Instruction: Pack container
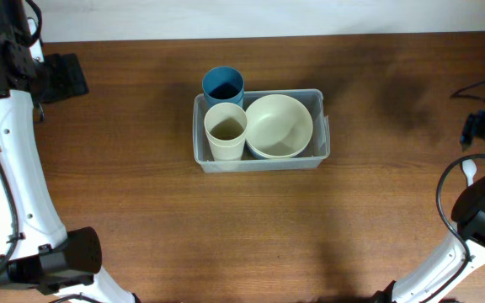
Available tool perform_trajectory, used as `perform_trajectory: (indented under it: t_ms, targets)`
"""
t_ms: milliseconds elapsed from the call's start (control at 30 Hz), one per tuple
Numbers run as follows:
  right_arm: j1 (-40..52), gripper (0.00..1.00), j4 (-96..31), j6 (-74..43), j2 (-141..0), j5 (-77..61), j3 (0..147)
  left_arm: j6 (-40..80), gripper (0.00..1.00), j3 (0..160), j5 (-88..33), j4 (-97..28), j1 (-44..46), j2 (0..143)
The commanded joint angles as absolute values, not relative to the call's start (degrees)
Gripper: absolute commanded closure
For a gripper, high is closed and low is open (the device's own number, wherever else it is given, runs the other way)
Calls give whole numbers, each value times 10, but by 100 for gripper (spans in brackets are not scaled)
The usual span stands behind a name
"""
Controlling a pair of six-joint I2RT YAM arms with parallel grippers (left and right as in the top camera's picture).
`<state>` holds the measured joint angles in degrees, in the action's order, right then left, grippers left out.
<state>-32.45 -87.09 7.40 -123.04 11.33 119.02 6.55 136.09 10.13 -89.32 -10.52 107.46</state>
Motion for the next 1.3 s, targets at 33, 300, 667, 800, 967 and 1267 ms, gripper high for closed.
perform_trajectory:
  t_ms: [33, 300, 667, 800, 967, 1267]
  targets:
    - [-339, 1, -857, 278, -1233, 43, 1163, 71, 0, 1368, 108, -892, -107, 1058]
    - [-382, 1, -808, 317, -1233, 41, 1091, 71, 0, 1368, 108, -892, -107, 1058]
    - [-415, 1, -701, 317, -1233, 32, 951, 71, 0, 1368, 108, -892, -107, 1058]
    - [-413, 1, -664, 323, -1233, 32, 914, 71, 0, 1368, 108, -892, -107, 1058]
    - [-413, 1, -629, 341, -1233, 29, 881, 71, 0, 1368, 108, -892, -107, 1058]
    - [-413, 8, -591, 352, -1233, 25, 877, 71, 0, 1368, 108, -892, -107, 1058]
